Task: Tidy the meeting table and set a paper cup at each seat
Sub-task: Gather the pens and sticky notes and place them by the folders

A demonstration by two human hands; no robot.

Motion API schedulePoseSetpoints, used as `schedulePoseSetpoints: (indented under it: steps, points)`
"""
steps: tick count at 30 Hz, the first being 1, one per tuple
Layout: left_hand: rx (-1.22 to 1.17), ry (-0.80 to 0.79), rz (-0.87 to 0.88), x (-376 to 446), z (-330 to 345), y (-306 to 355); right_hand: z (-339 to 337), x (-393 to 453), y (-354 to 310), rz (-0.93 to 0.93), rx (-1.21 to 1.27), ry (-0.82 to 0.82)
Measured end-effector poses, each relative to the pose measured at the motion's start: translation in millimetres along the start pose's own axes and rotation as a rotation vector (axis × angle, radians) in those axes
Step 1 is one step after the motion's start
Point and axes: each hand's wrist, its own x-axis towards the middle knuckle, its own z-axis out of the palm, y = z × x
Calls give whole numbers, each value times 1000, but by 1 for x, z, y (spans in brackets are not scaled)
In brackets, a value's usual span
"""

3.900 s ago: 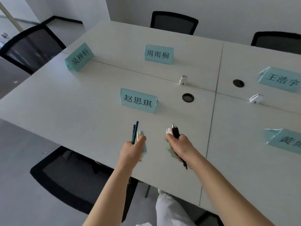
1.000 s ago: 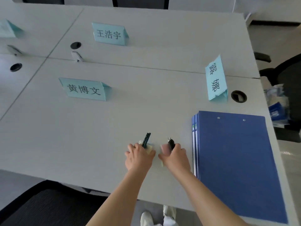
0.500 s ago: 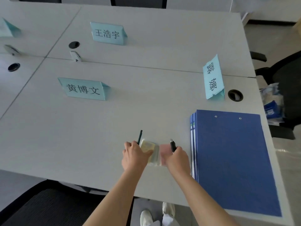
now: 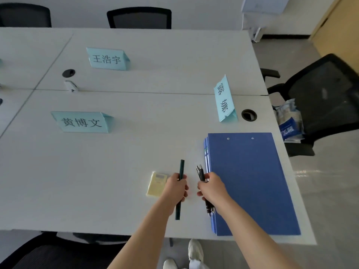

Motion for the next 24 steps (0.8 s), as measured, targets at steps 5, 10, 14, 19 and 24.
schedulePoseSetpoints:
  steps: [5,10,14,19,24]
  points:
    - [2,-84,-37,7,21,-1,1,0,-1,-14,-33,-18]
    - [129,-87,-54,9,27,-5,4,3,2,-32,-5,42]
    - [219,-15,-9,10,24,-11,-2,-3,5,-74,10,59]
    - [276,5,52,-7,15,-9,-19,-25,12,-112,42,87]
    - [326,31,90,-13,11,-20,-44,-45,37,-52,89,86]
